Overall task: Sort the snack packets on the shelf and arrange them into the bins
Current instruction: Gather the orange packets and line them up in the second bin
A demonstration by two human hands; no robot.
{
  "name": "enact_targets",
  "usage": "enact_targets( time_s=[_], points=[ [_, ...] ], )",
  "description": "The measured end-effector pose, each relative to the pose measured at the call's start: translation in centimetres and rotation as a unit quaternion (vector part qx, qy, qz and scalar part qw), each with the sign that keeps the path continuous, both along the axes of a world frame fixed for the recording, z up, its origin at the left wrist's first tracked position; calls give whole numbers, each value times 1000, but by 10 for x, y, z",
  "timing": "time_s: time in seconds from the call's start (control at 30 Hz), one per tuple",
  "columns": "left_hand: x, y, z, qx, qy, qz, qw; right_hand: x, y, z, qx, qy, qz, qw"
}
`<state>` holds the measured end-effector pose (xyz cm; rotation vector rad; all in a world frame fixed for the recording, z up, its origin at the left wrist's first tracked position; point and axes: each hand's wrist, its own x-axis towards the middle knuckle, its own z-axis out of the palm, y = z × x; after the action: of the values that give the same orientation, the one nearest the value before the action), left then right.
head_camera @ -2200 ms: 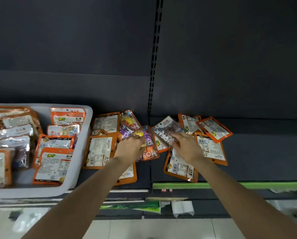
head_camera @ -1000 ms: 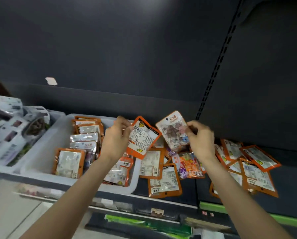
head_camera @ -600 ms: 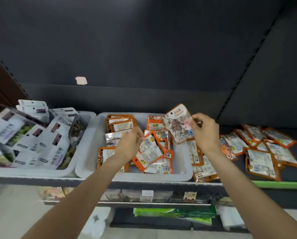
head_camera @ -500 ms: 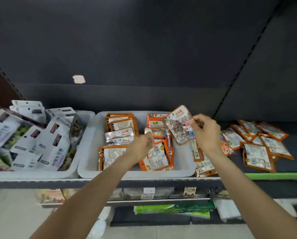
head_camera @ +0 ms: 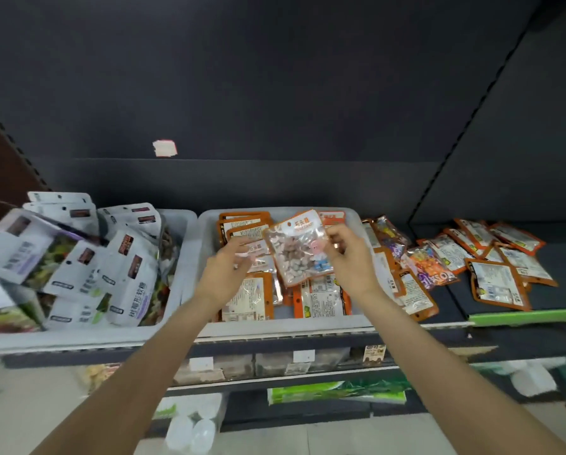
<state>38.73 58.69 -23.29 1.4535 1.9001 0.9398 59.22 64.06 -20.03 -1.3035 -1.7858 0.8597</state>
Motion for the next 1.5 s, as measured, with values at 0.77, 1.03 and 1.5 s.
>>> enact_targets(
  time_s=[0.77, 1.03, 1.5],
  points=[
    [18, -18, 19, 1, 251, -50, 967, 17, -11, -16, 53, -203, -14, 978],
    [156, 32, 33, 55, 189, -117, 973, 145, 15, -33, 15, -270, -92, 958],
    [302, 104, -54, -169, 196, 12, 966, 243, 123, -97, -77, -335, 144, 928]
  ],
)
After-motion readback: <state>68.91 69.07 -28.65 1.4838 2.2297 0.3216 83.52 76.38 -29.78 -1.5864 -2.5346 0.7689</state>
